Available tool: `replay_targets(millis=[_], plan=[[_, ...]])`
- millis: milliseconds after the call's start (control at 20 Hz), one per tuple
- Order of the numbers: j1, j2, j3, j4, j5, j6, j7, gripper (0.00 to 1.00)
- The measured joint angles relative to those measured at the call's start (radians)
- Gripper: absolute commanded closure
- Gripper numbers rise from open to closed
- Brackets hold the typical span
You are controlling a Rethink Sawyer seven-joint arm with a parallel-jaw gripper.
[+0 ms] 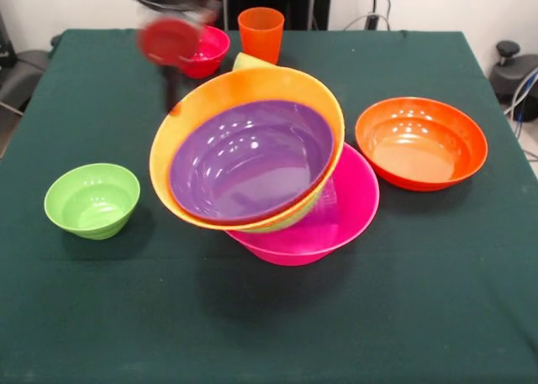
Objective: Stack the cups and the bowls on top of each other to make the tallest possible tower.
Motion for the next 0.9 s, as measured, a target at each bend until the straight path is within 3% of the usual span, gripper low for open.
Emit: replay_targets(millis=[350, 900], plan=[[-0.111, -0.097, 0.040, 0.125, -0.090, -0.053, -0.062, 0.00], [-0.119, -0.166, 0.129, 0.198, -0.188, -0.072, -0.063, 0.00]])
